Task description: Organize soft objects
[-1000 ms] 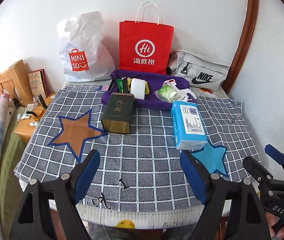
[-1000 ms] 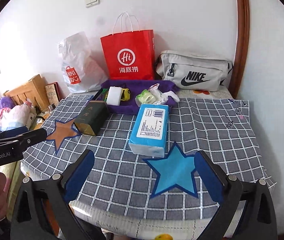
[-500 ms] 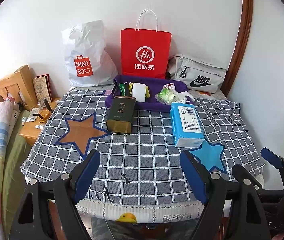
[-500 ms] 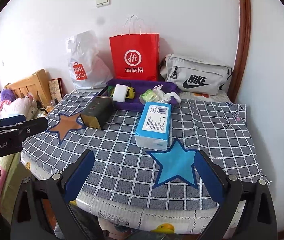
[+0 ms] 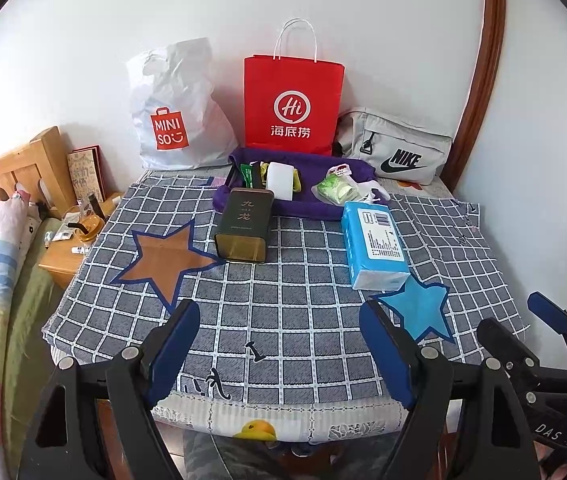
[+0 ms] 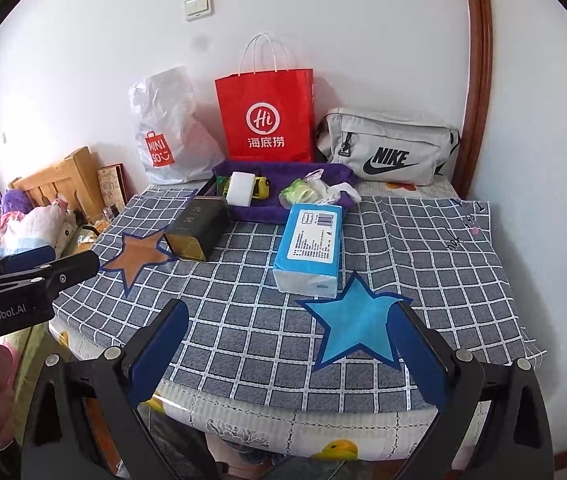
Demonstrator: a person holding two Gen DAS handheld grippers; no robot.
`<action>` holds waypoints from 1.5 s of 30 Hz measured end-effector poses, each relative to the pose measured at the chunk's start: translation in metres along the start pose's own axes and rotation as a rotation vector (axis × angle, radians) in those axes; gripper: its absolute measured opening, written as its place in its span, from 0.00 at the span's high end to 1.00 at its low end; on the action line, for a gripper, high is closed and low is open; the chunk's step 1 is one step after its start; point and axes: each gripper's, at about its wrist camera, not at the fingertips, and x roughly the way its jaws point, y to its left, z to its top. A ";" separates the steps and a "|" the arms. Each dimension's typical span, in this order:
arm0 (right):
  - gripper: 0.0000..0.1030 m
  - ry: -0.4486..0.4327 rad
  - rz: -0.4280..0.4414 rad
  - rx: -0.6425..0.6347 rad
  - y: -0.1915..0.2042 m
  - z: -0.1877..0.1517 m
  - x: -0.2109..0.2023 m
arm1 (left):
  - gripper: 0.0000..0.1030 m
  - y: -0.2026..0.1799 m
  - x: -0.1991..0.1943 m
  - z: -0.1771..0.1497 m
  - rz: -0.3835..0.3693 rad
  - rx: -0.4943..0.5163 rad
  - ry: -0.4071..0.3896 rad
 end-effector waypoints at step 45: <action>0.04 -0.040 -0.005 0.024 -0.009 0.005 -0.016 | 0.21 -0.003 -0.001 0.000 -0.003 0.017 0.000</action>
